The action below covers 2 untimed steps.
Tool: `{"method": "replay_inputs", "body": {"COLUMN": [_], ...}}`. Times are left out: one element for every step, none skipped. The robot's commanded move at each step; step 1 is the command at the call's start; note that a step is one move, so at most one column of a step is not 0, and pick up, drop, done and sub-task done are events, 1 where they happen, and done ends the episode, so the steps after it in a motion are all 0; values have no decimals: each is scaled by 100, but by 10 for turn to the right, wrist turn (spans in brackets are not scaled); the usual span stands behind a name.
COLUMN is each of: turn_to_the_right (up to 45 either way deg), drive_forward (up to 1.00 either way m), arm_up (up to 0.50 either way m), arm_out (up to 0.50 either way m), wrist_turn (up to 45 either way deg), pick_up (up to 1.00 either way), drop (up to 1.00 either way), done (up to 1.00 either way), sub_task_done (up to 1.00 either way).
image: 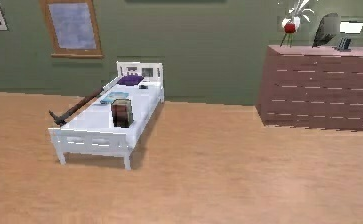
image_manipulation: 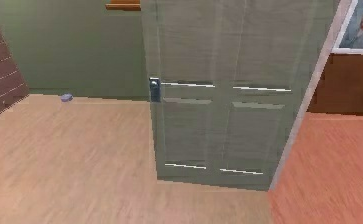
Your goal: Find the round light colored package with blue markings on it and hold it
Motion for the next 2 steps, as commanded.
{"method": "replay_inputs", "body": {"turn_to_the_right": [0, -180], "drive_forward": [45, 0], "arm_up": [0, 0], "arm_out": [0, 0], "wrist_turn": [0, 0], "pick_up": [0, 0], "drop": [0, 0], "done": [0, 0], "sub_task_done": [0, 0]}}
